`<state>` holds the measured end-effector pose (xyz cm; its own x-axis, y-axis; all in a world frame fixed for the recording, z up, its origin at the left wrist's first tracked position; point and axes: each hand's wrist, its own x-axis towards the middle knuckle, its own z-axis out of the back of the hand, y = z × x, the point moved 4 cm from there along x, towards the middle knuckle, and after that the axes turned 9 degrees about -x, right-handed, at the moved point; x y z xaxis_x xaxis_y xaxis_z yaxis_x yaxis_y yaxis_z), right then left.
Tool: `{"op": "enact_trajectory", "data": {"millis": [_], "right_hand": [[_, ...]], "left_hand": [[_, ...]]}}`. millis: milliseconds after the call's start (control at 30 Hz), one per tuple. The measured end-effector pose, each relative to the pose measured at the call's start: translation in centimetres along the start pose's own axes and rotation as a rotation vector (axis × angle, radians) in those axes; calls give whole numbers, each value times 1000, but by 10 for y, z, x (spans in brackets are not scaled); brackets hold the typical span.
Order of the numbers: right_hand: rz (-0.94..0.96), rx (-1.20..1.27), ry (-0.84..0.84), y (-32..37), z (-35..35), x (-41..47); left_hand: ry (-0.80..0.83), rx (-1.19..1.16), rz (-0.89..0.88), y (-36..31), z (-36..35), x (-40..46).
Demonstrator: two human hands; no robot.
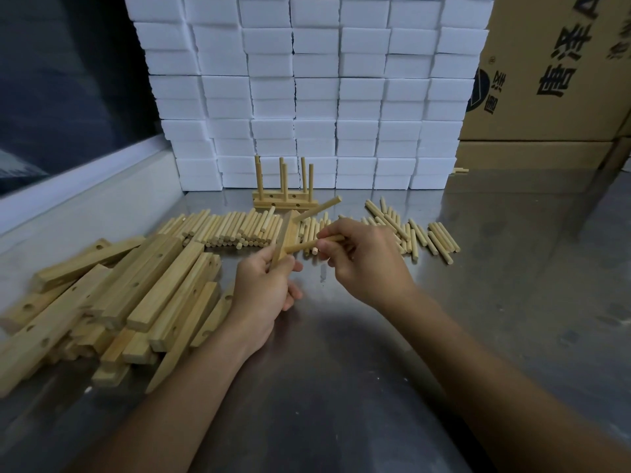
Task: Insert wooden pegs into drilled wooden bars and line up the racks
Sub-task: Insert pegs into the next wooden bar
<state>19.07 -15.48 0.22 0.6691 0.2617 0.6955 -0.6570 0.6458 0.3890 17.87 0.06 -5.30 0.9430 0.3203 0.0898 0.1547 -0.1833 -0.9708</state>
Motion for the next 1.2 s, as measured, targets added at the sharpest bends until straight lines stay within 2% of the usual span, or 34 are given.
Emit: {"op": "enact_trajectory", "data": {"millis": [267, 600, 800, 1000, 1200], "right_hand": [[151, -195, -4, 4, 1, -1], [-11, -252, 110, -3, -4, -3], [70, -369, 141, 5, -5, -4], [-73, -326, 156, -1, -10, -6], [-363, -68, 241, -18, -15, -6]], "left_hand": [[2, 172, -37, 0, -1, 0], [27, 306, -132, -3, -4, -5], [-23, 366, -199, -4, -2, -3], [-12, 425, -275, -6, -3, -3], [21, 455, -305, -7, -4, -3]]}}
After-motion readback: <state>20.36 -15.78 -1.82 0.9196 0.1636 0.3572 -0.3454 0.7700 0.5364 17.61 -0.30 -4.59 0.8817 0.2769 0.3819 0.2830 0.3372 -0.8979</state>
